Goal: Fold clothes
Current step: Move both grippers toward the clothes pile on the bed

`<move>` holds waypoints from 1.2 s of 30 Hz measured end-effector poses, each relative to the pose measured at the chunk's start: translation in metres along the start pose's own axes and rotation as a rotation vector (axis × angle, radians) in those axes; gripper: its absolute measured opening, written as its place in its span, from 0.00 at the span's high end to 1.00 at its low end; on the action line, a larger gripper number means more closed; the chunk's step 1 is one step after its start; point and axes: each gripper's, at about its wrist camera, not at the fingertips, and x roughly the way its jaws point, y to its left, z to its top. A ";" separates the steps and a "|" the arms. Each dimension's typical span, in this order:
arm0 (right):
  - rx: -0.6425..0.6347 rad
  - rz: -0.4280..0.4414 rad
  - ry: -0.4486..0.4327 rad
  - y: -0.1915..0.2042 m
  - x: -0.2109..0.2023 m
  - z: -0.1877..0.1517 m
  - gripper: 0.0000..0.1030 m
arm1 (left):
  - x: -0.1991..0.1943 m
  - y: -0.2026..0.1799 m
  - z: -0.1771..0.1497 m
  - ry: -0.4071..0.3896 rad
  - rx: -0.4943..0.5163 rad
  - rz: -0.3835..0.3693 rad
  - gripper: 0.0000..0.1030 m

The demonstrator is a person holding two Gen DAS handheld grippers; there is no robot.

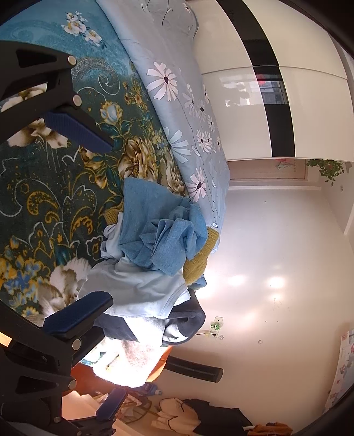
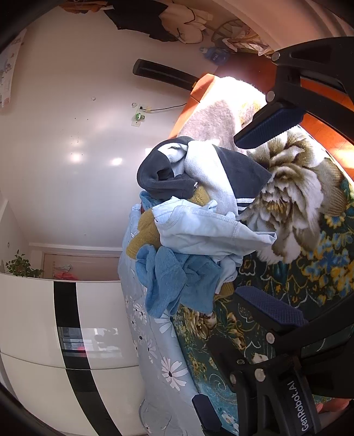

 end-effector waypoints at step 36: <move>-0.074 -0.004 -0.004 0.033 0.009 0.012 0.02 | 0.009 0.055 0.004 0.018 -0.060 0.007 0.00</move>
